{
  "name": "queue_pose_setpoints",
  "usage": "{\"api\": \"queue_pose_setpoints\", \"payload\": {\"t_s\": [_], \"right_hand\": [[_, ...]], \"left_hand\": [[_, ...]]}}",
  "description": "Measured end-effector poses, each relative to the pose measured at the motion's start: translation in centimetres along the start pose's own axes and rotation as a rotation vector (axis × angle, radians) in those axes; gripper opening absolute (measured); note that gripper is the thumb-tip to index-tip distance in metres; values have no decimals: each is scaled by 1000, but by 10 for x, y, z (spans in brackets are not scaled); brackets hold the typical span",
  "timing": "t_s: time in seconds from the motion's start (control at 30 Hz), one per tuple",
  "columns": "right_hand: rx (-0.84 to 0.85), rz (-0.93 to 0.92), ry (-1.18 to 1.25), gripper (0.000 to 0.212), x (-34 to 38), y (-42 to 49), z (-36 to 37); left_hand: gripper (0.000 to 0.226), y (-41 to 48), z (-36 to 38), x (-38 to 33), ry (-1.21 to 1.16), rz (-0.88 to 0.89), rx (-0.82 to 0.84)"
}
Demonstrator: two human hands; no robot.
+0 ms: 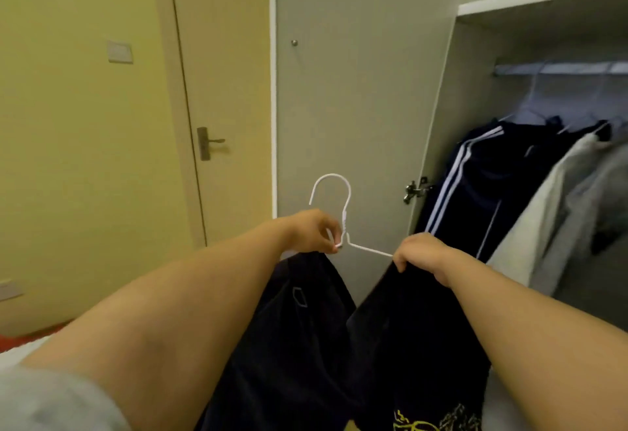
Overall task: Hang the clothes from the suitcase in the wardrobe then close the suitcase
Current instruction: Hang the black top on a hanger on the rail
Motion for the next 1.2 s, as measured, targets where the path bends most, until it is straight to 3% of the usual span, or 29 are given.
{"api": "queue_pose_setpoints", "payload": {"t_s": [0.27,0.43,0.73,0.83,1.1,1.2], "right_hand": [[-233,181,60,5,-56,-25,-121],[-367,324,191,12,-84,-32,-168],[-617,587,390,5,-130,-63,-223],[-696,624,439,22,-143,-85,-240],[-987,741,455,7,-161,-164,-260],[-1096,749,497,10,-166,-192,-261]], "left_hand": [[19,70,37,-121,39,312,14],[17,104,57,-176,27,439,1],[19,141,98,-269,-161,615,50],[19,143,107,-299,-231,697,96],[21,123,132,-362,-380,862,209],[31,116,143,-375,-332,827,170]]}}
Point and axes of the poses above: each hand's wrist, its own y-axis towards the middle knuckle, its own z-axis out of the palm, x = y × z, the point moved 2 cm from there along y, towards the middle knuckle, and after that the axes turned 8 degrees about -x, right-handed, at the moved point
